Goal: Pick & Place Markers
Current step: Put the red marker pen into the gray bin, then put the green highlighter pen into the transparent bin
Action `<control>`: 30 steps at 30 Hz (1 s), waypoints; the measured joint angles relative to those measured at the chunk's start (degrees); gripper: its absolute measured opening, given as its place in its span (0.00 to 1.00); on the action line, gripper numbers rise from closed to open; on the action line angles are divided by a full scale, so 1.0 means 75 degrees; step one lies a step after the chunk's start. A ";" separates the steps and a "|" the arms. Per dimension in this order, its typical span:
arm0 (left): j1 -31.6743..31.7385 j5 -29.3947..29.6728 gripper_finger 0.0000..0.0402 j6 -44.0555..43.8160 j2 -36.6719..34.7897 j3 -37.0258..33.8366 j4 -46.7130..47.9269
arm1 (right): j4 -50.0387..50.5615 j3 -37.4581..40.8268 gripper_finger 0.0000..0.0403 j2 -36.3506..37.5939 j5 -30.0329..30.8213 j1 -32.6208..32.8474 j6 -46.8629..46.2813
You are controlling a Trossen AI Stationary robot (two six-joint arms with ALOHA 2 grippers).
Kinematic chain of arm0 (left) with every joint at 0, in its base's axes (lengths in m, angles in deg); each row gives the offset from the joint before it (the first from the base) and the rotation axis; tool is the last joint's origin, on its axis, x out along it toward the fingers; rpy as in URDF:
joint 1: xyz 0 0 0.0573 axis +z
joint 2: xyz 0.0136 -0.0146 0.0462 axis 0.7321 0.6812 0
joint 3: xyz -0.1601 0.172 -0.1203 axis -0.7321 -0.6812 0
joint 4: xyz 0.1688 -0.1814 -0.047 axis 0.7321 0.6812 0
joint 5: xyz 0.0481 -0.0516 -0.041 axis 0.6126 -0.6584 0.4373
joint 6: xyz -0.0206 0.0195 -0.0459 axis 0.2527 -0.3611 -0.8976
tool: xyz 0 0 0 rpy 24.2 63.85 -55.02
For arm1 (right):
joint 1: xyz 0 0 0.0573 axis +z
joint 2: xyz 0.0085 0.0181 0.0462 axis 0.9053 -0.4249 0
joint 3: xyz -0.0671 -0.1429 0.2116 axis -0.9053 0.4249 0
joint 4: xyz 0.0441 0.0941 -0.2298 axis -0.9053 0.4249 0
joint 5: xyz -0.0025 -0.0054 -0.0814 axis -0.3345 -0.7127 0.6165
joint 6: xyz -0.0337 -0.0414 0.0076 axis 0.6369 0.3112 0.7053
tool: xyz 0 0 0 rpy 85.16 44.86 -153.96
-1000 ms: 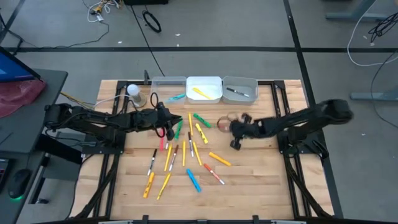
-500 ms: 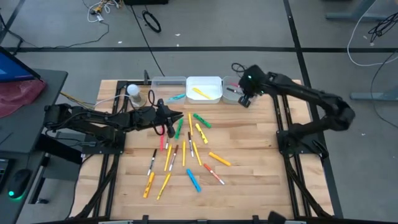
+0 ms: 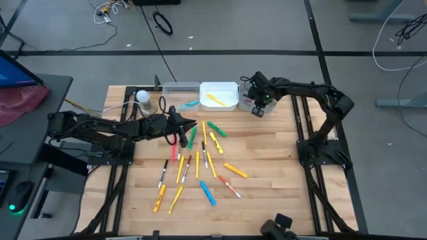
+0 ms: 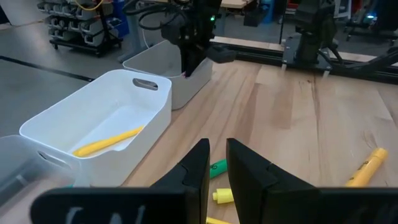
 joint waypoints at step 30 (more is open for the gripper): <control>-0.0254 0.0009 0.14 -0.0107 -0.0268 0.0027 0.0558 | -0.1741 0.0533 0.40 0.3047 0.0208 0.3495 -0.2872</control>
